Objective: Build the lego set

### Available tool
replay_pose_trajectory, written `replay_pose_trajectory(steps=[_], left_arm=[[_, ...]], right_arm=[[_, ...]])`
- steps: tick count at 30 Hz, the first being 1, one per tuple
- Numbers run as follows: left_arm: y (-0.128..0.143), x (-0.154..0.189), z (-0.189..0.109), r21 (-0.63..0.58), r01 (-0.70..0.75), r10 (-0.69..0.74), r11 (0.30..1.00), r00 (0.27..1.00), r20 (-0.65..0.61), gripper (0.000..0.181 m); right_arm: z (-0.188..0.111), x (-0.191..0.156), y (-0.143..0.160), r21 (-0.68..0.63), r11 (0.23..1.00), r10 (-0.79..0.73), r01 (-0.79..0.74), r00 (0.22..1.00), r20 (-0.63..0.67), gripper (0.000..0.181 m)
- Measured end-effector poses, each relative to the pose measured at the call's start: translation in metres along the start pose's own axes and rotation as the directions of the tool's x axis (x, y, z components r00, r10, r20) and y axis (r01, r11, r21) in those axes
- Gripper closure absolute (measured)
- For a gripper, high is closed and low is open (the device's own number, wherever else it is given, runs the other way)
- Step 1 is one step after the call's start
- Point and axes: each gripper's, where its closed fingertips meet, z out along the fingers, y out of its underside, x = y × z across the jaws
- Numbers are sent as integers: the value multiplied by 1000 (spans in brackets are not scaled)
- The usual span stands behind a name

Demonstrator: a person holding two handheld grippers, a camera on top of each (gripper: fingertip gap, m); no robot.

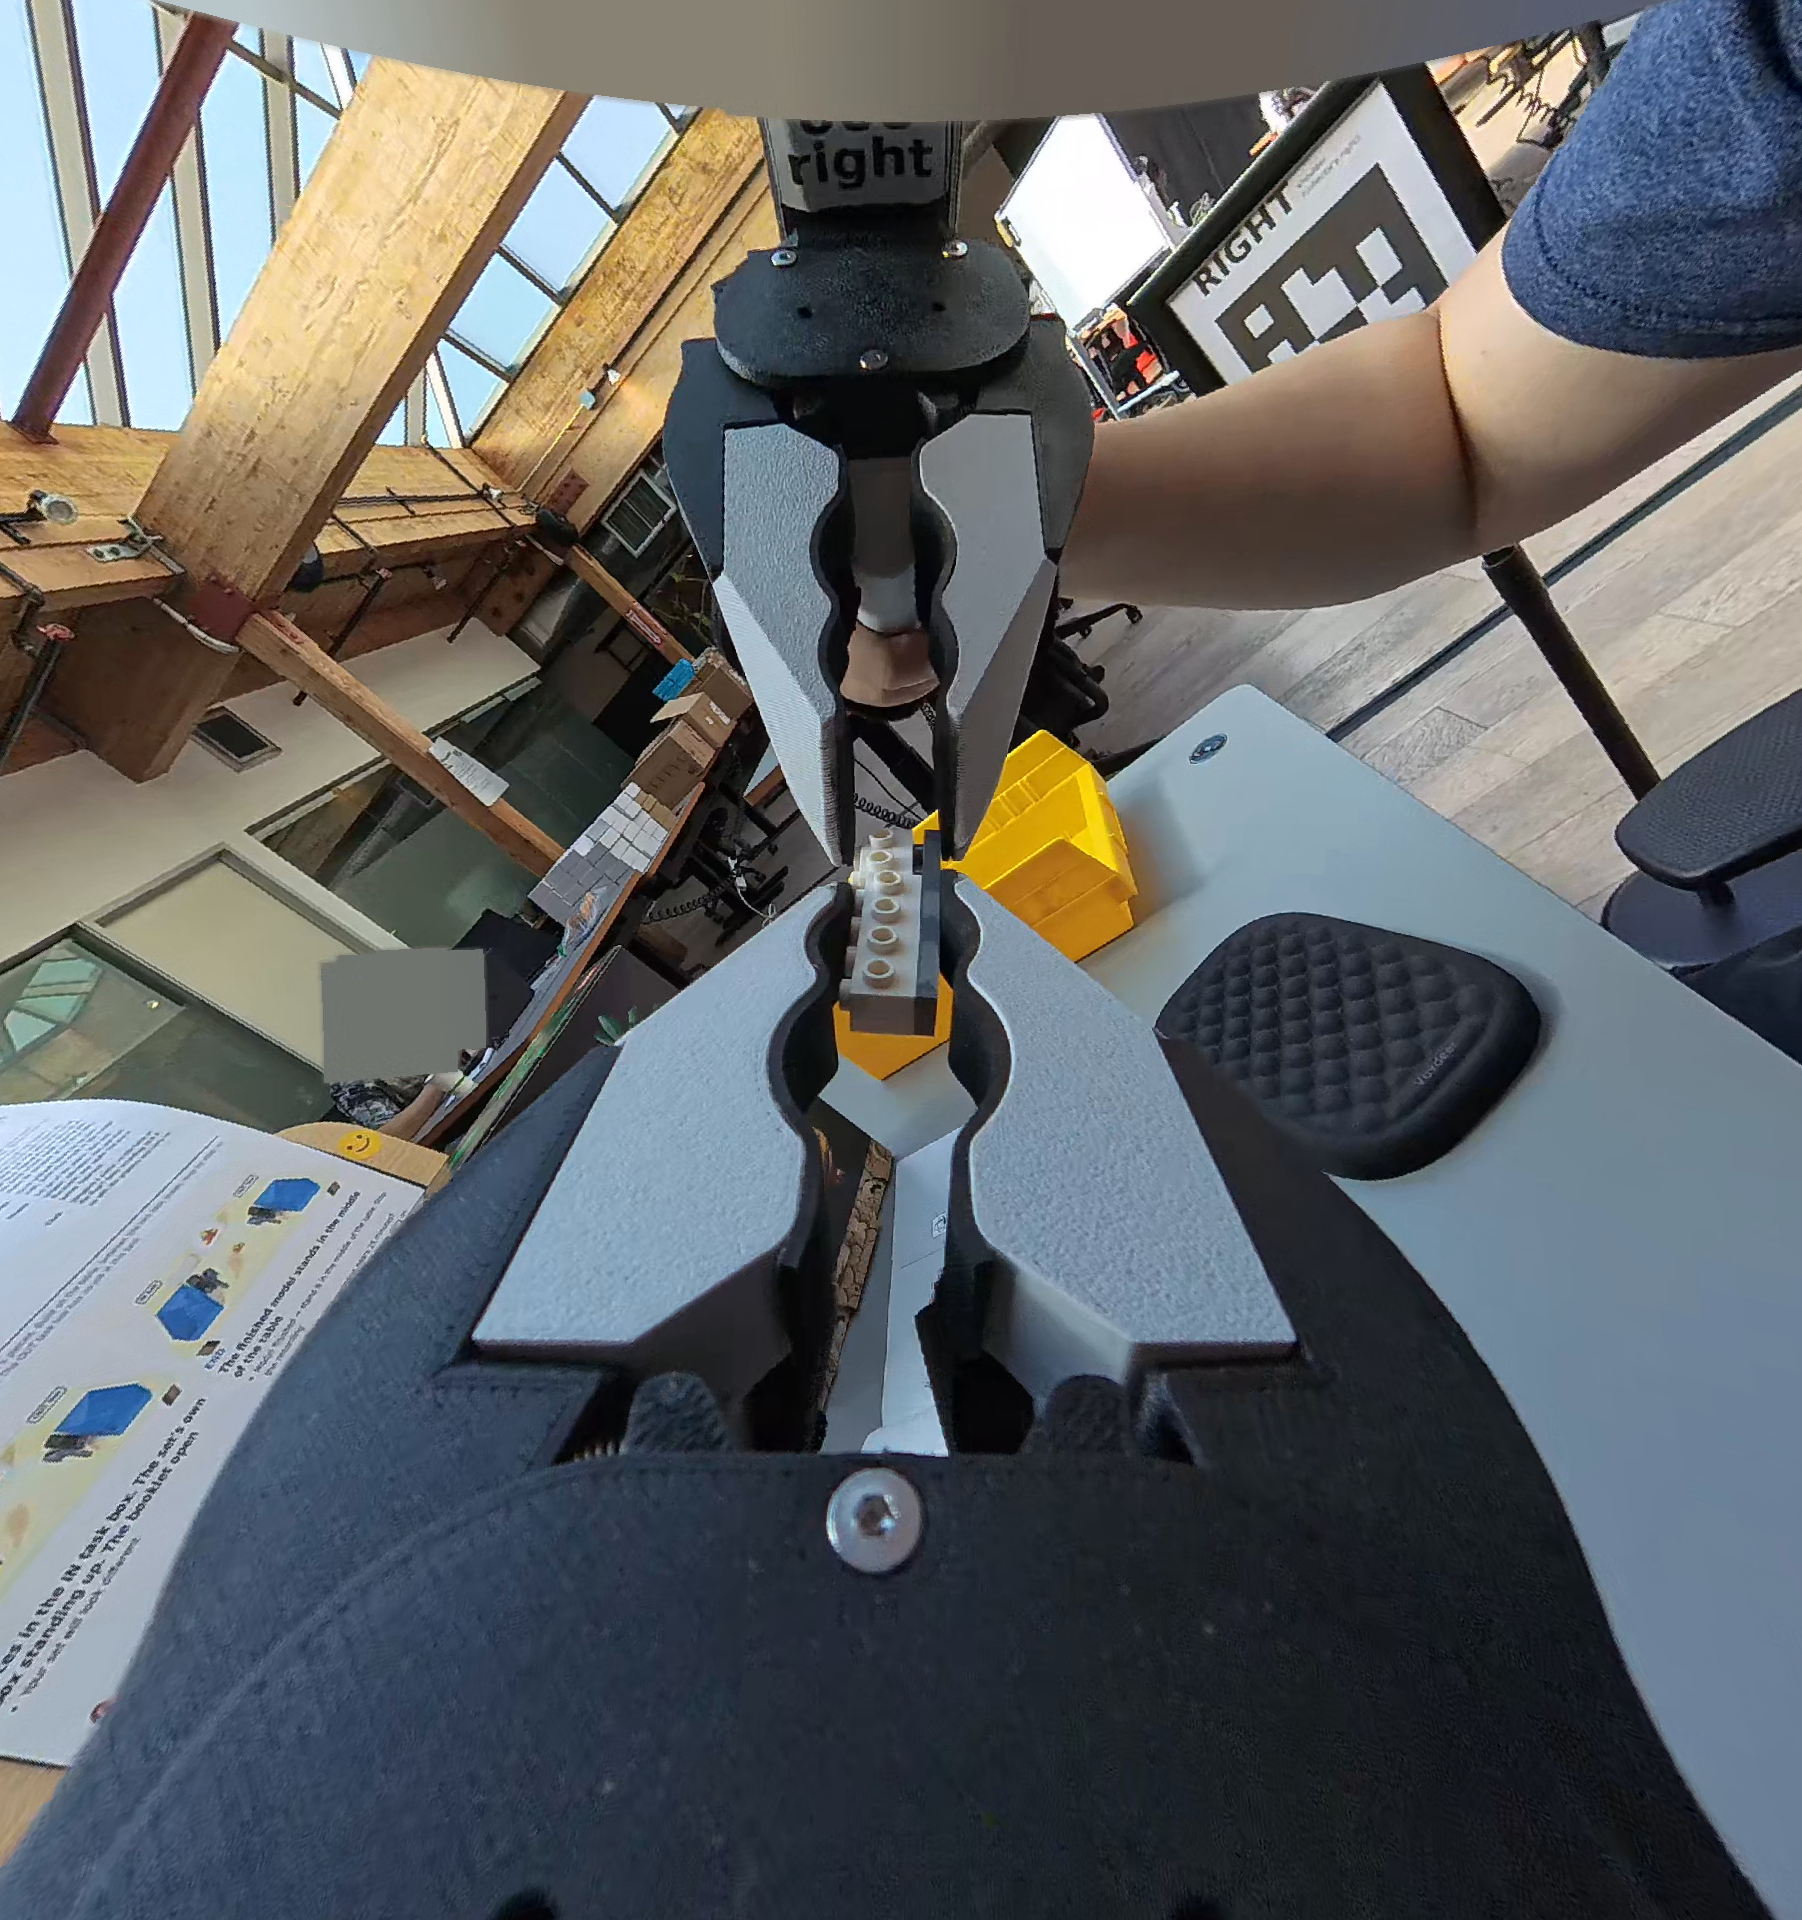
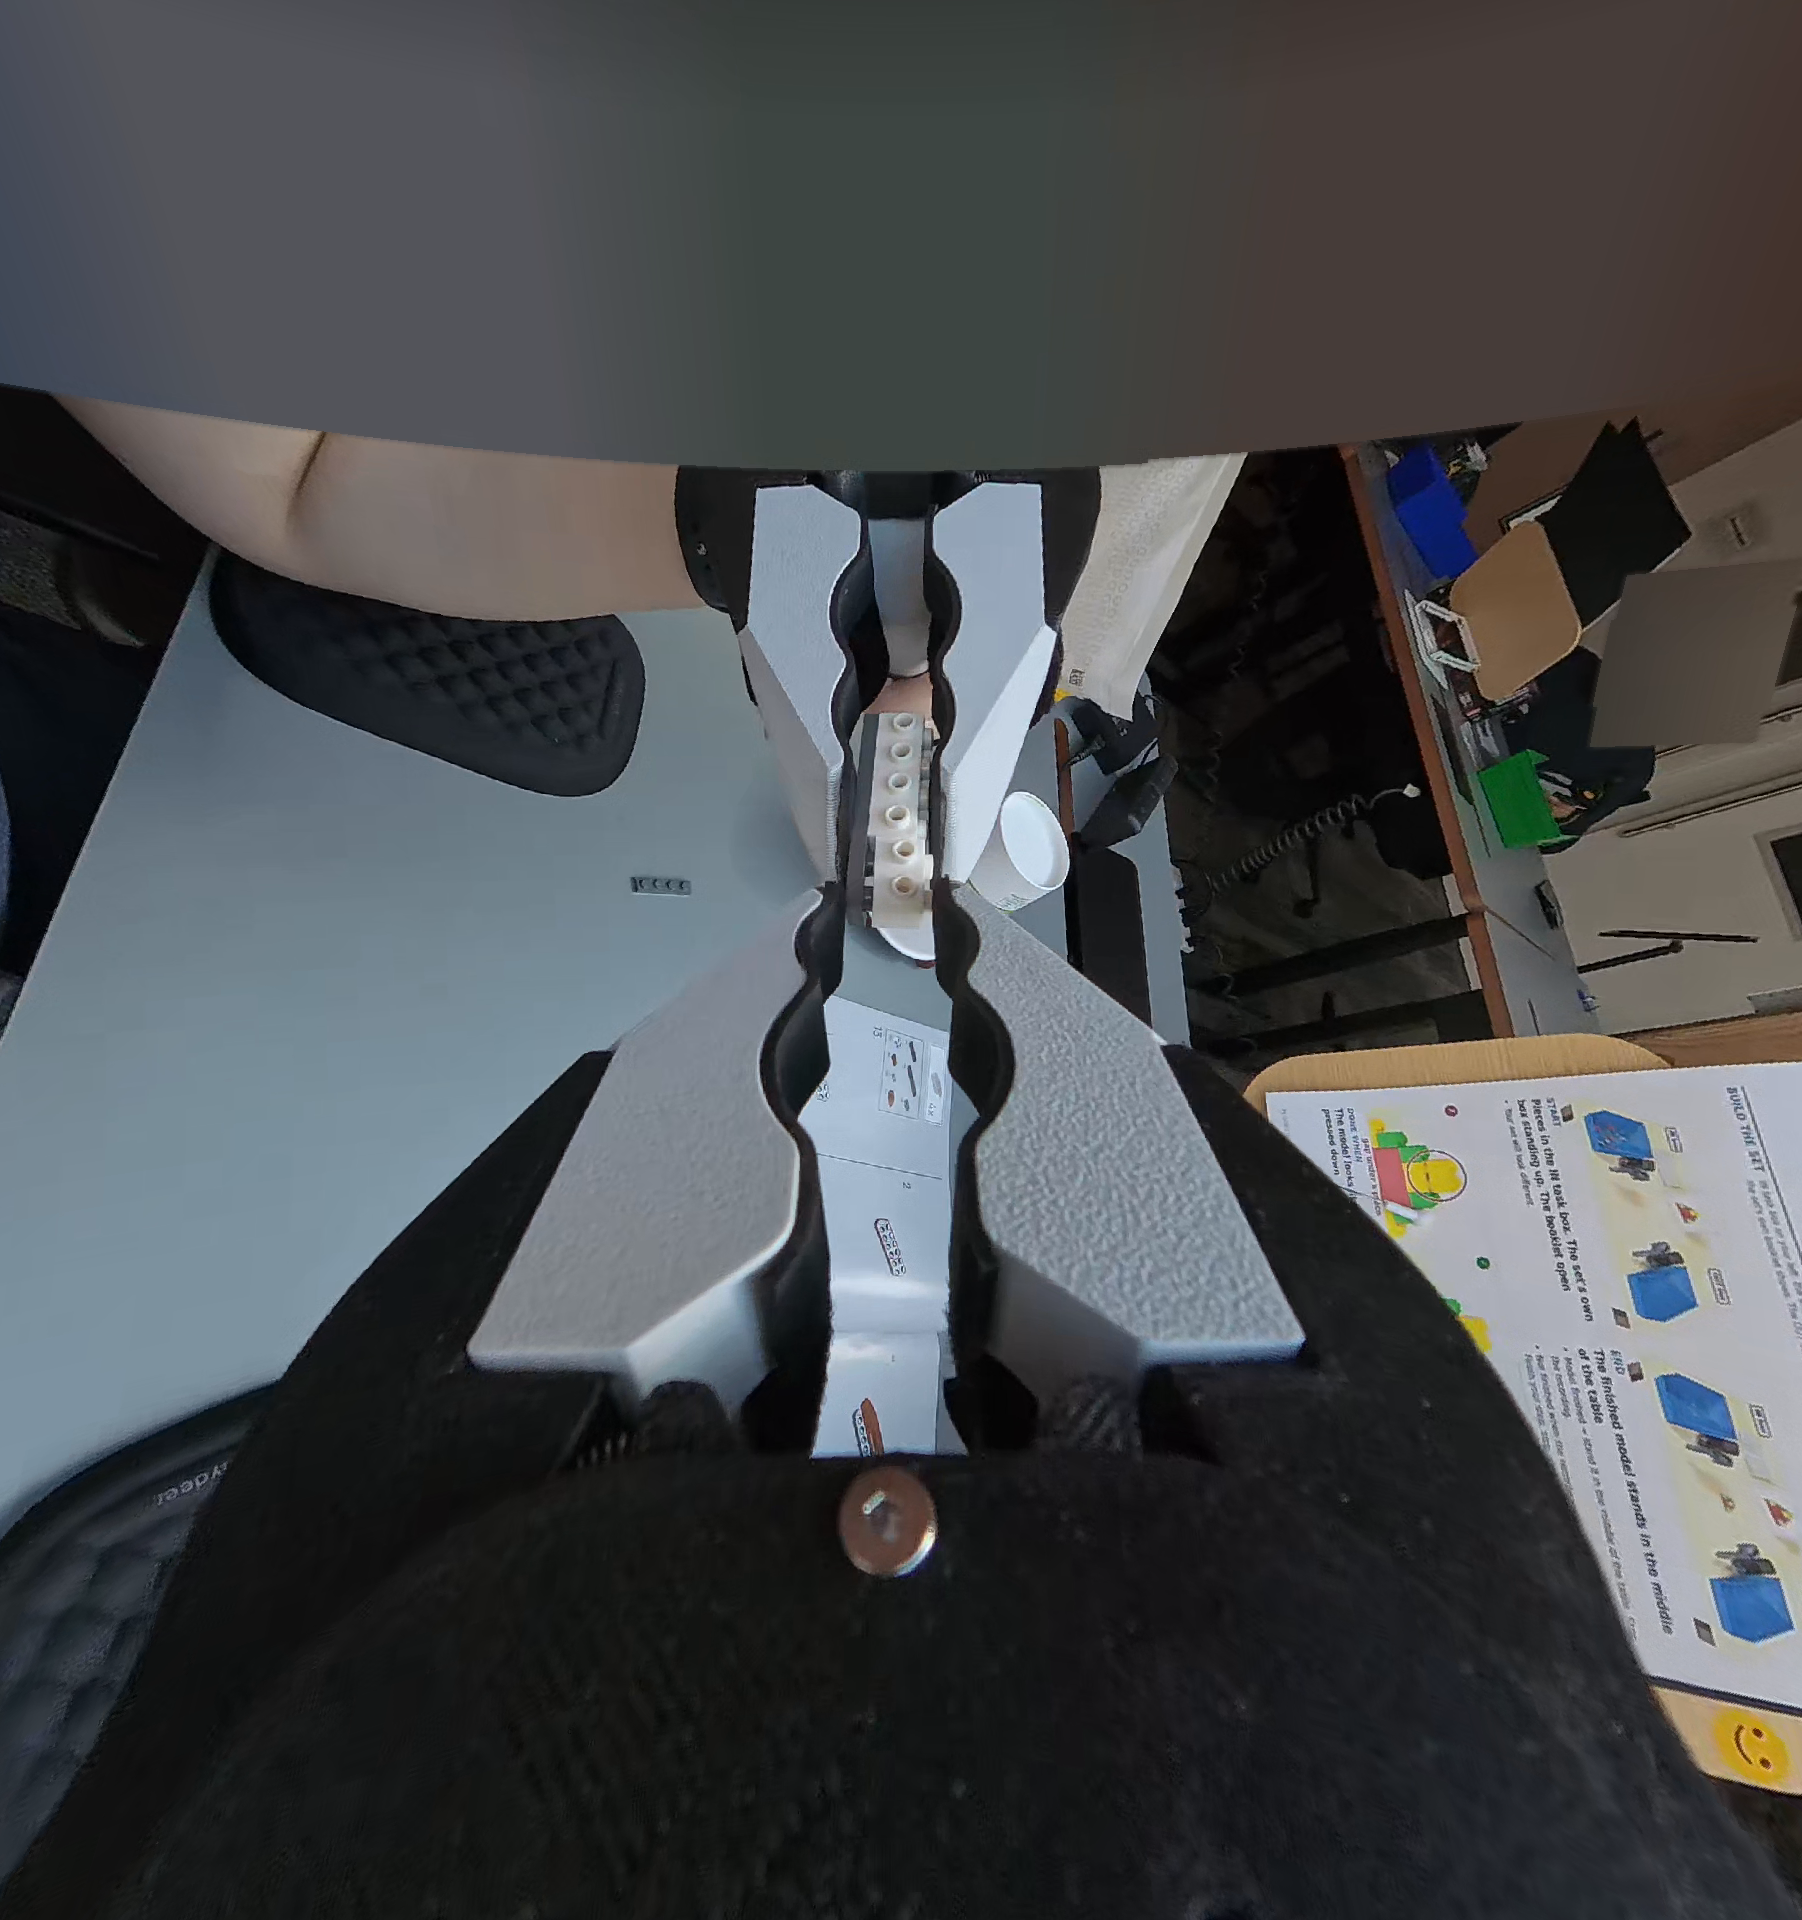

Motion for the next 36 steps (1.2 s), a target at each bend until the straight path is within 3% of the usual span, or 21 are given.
replay_pose_trajectory(steps=[17,36], left_arm=[[-2,1,-1,13,39,-38,999,999,-24,168],[-3,5,-2,17,48,-47,999,997,-58,168]], right_arm=[[-1,0,-3,-25,999,-24,23,999,-39,168],[-1,-4,-5,58,998,11,-12,1000,10,168]])
